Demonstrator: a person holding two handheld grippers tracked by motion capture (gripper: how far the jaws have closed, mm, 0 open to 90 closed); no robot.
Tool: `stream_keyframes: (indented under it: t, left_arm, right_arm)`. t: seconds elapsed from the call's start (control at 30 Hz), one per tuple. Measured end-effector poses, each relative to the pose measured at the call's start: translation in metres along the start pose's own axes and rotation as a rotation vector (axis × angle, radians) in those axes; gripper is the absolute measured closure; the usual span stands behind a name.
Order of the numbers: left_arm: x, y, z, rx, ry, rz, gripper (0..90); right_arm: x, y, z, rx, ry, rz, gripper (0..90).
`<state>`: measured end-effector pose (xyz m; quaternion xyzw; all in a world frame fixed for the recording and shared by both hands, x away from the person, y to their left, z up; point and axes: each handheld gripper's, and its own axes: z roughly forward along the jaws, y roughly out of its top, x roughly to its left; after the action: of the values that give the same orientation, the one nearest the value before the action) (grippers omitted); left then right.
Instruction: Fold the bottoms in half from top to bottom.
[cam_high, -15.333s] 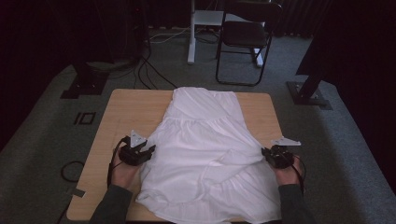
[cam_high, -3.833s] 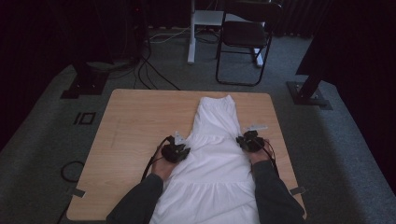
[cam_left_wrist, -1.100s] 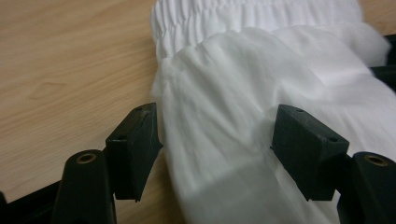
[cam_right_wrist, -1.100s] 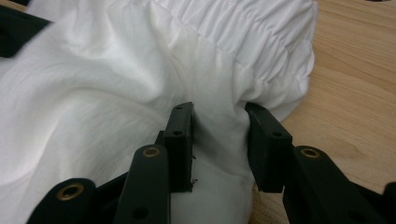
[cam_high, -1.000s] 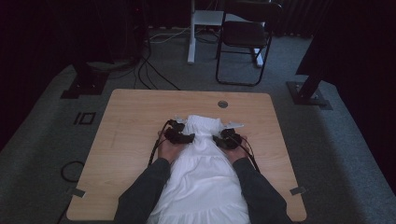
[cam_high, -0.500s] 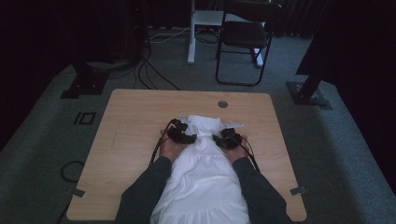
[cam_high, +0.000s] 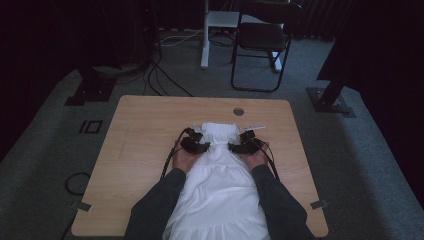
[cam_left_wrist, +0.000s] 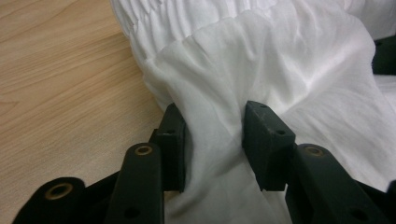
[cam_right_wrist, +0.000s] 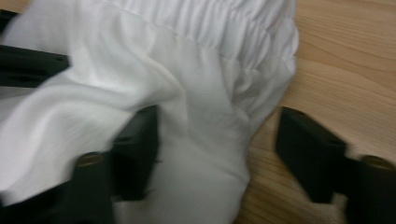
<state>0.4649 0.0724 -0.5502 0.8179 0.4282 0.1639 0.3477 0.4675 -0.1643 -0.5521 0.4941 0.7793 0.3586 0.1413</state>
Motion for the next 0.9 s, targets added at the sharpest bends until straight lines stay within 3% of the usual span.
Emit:
stream_keyframes:
  t: [0.1,0.3,0.63,0.7,0.8,0.9]
  left_arm:
    - [-0.0001,-0.0006,0.0002,-0.008,-0.011,-0.011,67.9]
    - [-0.0012,-0.0027,0.0,-0.021,-0.023,-0.03,74.1]
    - [-0.0027,-0.0029,-0.0001,-0.021,-0.013,-0.024,75.0]
    - [-0.0032,-0.0028,-0.0002,-0.018,-0.009,-0.019,74.9]
    - [-0.0039,-0.0027,-0.0002,-0.017,-0.006,-0.024,74.8]
    - [-0.0037,-0.0025,-0.0002,-0.016,-0.007,-0.029,75.1]
  right_arm:
    - [0.0014,0.0019,0.0032,0.011,-0.002,-0.011,17.7]
    - [0.0064,0.0011,0.0063,0.006,-0.035,-0.039,17.2]
    - [0.0029,0.0015,0.0081,-0.01,-0.112,-0.035,23.6]
    - [0.0036,0.002,0.0075,-0.014,-0.09,-0.057,33.0]
    - [0.008,0.0028,0.0063,-0.017,-0.055,-0.084,53.9]
    - [0.0102,0.0041,0.0068,-0.016,-0.025,-0.079,72.6]
